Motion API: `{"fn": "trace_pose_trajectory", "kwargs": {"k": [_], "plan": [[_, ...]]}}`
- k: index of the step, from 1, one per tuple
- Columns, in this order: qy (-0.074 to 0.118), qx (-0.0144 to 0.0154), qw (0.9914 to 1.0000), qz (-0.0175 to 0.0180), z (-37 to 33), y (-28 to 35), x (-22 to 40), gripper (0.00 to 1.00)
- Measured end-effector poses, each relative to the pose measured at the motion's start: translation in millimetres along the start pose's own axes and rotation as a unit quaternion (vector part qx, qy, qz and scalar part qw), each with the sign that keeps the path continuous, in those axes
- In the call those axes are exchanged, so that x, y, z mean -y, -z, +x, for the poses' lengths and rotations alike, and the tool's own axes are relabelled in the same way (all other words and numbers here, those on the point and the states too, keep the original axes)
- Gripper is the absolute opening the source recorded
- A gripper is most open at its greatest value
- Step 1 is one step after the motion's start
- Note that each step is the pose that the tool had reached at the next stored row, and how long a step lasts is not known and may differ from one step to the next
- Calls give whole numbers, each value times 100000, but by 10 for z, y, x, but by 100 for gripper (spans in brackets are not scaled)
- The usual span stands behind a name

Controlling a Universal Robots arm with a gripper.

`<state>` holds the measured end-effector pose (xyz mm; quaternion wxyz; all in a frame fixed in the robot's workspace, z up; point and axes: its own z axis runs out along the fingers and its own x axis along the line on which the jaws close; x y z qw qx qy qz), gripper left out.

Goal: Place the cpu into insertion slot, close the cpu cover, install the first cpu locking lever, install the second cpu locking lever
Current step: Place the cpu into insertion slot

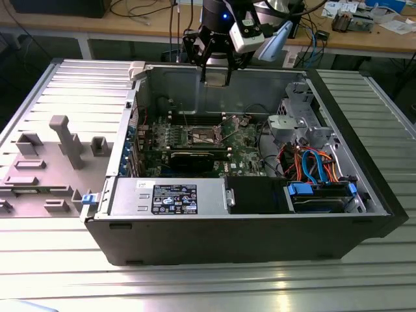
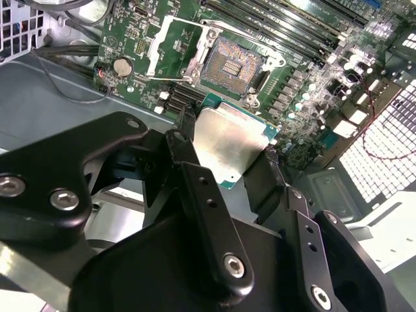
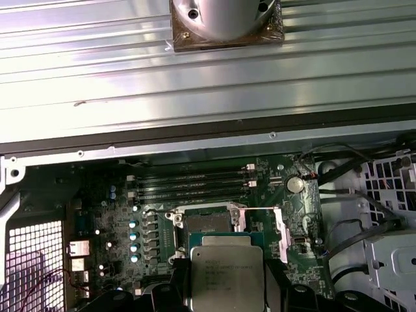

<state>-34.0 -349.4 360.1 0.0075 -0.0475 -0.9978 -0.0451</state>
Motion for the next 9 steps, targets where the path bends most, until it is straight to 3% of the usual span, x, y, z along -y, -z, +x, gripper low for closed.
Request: {"fn": "trace_pose_trajectory", "kwargs": {"k": [5, 9], "plan": [[-2324, 204, 99973, -48, 0, -1, 0, 55], [-2607, 238, 99966, -55, 0, -2, 0, 55]]}}
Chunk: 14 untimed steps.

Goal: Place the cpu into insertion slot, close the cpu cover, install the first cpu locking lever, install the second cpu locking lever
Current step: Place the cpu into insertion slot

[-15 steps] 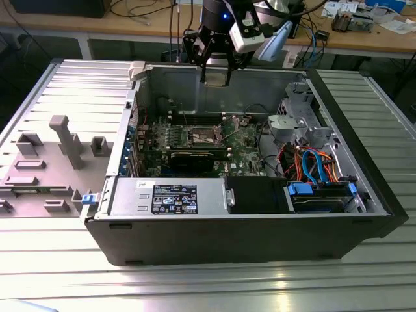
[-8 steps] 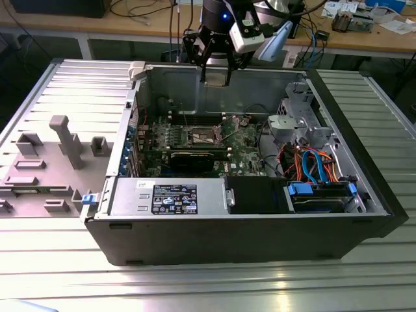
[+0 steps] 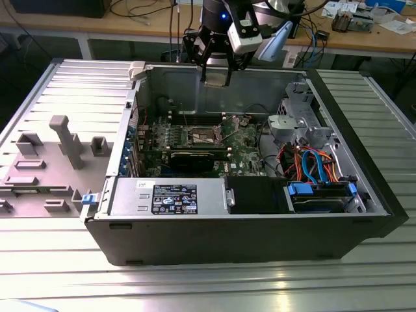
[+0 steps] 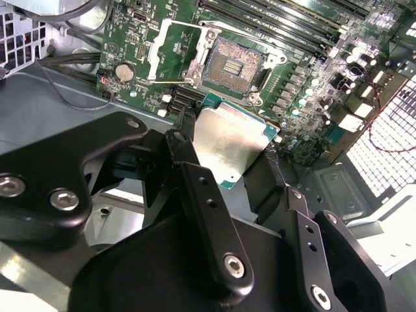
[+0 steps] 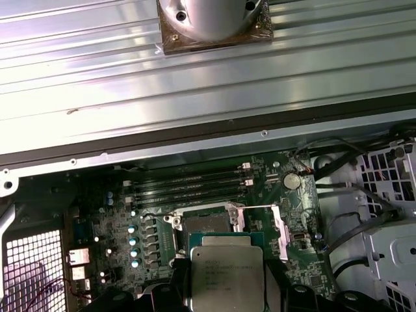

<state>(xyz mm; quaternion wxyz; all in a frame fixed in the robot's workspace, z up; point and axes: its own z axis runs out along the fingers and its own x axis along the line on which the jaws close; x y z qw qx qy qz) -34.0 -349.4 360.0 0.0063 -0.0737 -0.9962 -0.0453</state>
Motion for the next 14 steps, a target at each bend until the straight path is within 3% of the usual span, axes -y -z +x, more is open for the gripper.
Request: {"fn": "trace_pose_trajectory", "kwargs": {"k": [14], "plan": [[-924, 79, 99996, -16, 0, 0, 0, 55]]}}
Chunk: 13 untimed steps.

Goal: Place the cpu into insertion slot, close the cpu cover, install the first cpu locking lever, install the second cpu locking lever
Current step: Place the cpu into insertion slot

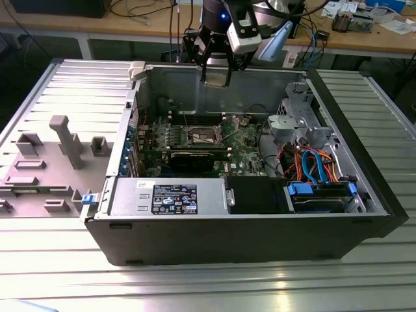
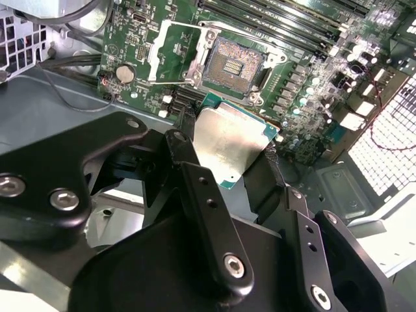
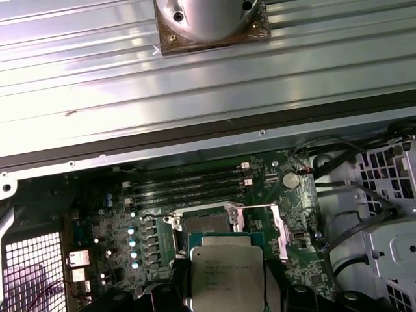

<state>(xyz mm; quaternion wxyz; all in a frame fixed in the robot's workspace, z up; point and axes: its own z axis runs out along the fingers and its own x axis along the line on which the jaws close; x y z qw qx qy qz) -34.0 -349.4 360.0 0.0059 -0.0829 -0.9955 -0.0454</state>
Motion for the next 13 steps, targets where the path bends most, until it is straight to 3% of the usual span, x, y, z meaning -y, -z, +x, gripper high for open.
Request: {"fn": "trace_pose_trajectory", "kwargs": {"k": [3, 13], "plan": [[-935, 84, 99996, -21, 0, -1, 0, 55], [-979, 89, 99995, -21, 0, -1, 0, 55]]}}
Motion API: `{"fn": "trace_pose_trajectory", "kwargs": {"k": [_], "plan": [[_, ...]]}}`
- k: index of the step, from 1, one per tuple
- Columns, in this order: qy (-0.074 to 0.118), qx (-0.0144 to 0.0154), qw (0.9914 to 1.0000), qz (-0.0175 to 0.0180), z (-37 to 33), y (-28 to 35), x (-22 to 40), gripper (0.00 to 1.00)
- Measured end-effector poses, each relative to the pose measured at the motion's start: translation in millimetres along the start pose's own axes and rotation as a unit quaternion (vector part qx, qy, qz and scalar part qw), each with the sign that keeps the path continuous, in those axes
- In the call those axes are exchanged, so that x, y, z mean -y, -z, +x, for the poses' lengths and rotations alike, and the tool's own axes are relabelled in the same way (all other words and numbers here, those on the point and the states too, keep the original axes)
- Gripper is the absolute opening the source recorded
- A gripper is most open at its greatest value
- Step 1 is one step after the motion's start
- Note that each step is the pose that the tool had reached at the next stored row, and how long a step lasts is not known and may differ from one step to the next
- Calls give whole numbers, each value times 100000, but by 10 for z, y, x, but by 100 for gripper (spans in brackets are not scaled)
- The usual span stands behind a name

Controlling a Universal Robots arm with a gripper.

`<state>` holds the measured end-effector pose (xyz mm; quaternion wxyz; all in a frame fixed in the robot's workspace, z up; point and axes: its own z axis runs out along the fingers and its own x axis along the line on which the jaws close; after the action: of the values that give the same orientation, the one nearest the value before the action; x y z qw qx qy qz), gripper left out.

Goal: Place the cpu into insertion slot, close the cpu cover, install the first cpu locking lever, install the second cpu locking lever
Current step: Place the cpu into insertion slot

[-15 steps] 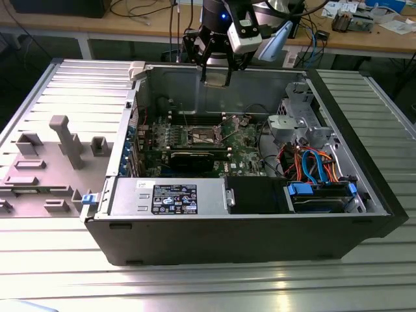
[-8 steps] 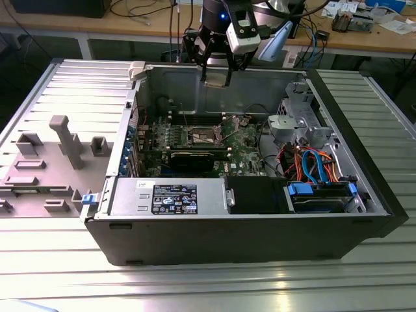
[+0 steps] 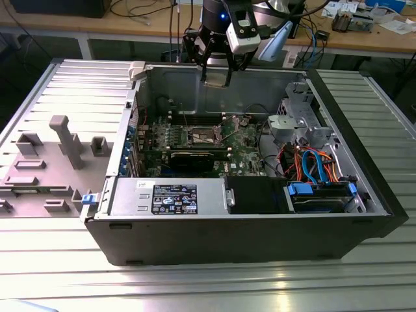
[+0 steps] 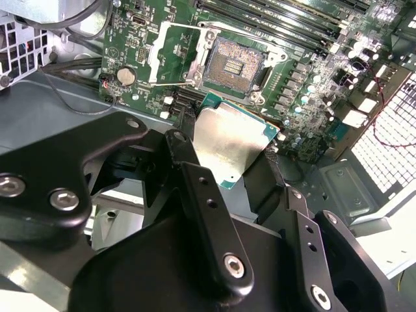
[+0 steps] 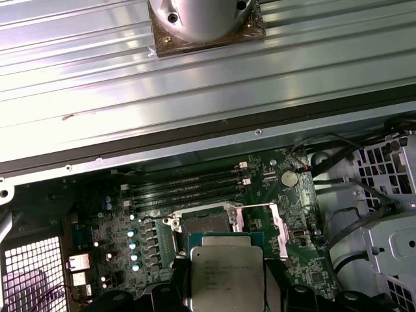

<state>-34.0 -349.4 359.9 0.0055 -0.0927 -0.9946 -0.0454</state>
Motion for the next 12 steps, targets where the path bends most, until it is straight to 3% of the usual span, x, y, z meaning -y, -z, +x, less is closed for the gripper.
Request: {"fn": "trace_pose_trajectory", "kwargs": {"k": [12], "plan": [[-2050, 184, 99979, -40, 0, 0, 0, 55]]}}
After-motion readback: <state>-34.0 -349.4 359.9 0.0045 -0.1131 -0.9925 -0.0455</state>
